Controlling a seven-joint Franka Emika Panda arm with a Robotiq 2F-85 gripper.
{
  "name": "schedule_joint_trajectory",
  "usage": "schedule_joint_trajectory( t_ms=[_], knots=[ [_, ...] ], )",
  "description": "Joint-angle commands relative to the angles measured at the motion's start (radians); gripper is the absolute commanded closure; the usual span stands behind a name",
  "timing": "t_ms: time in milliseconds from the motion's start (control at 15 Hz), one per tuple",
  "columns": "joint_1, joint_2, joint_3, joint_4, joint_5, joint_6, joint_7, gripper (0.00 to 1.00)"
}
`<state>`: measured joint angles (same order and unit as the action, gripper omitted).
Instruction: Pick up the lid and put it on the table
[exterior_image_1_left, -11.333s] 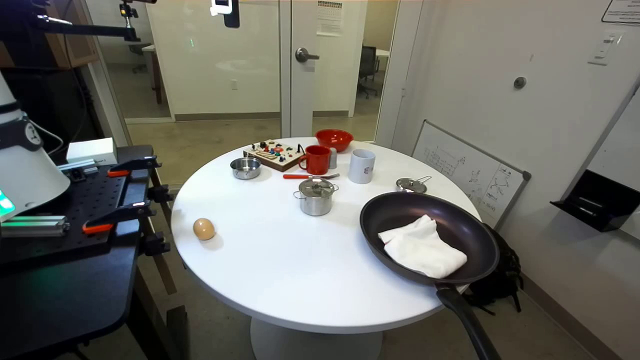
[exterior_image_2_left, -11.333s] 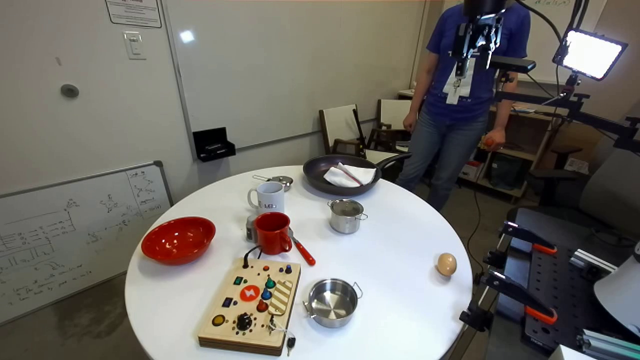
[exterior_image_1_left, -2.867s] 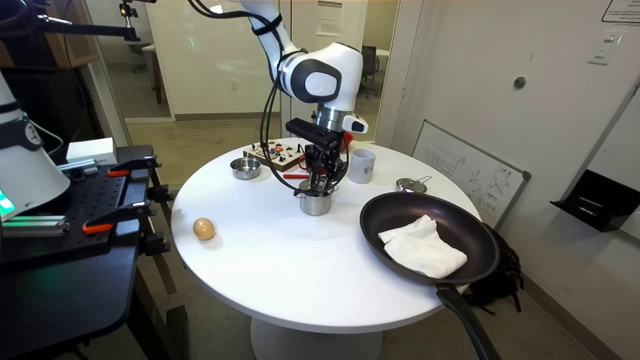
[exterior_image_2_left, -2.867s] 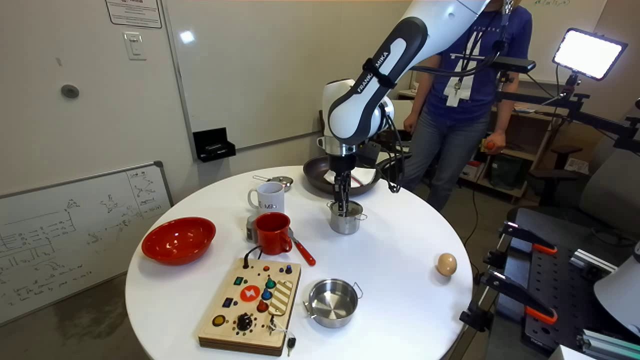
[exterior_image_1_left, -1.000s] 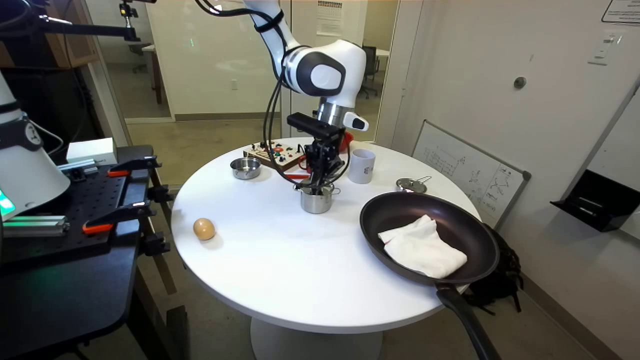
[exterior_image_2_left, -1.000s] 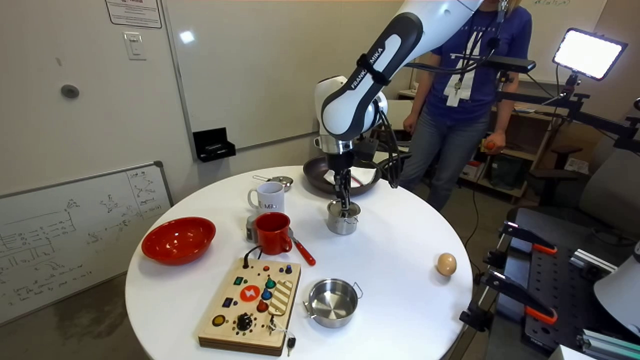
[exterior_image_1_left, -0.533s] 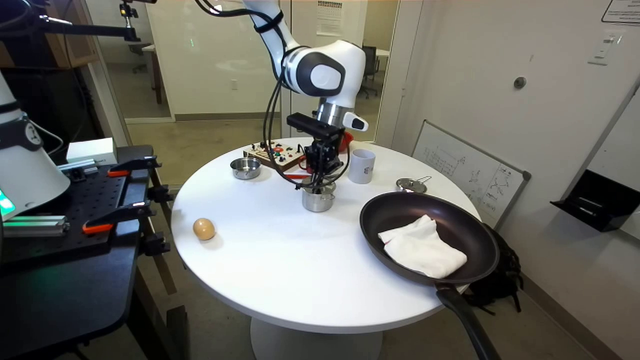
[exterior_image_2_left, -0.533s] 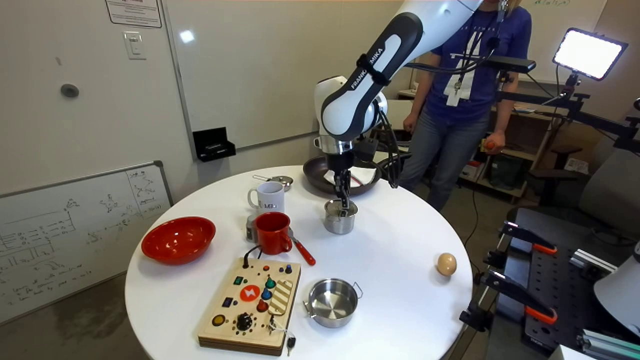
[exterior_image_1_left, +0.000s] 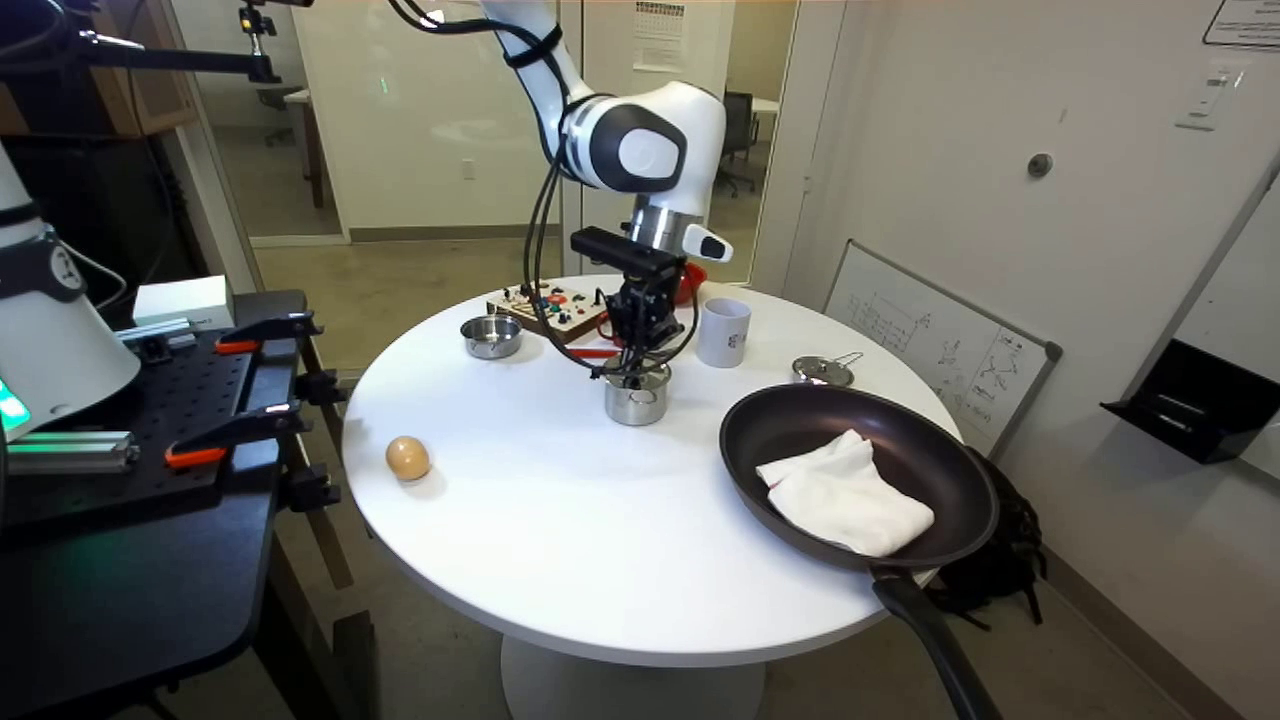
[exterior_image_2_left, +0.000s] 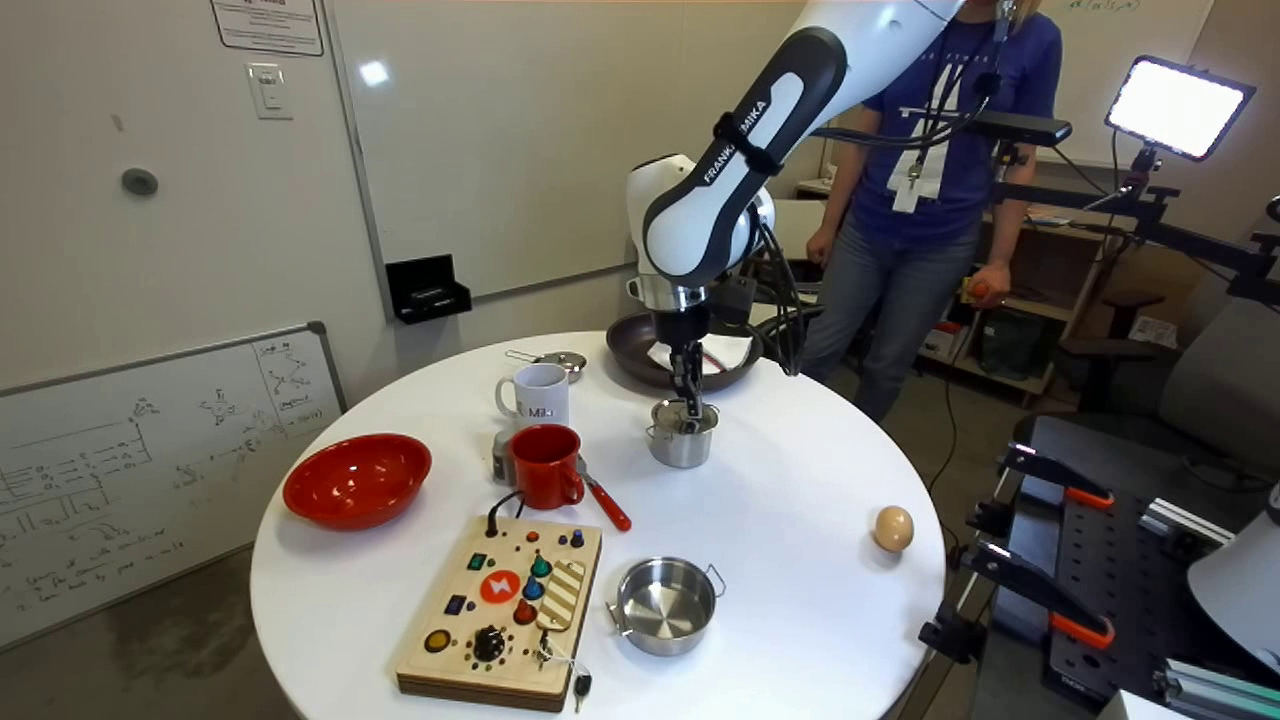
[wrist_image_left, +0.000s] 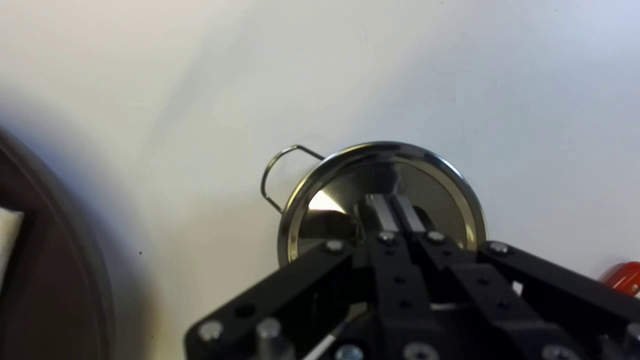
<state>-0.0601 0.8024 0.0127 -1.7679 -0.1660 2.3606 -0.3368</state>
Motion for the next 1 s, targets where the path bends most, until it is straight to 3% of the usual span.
schedule_joint_trajectory(
  t_ms=[0,933],
  knots=[
    [0.028,-0.043,-0.022,-0.037,-0.039,-0.014,0.03,0.96],
    [0.037,-0.16,-0.029,-0.134,-0.072,-0.033,0.024,0.94]
  ],
)
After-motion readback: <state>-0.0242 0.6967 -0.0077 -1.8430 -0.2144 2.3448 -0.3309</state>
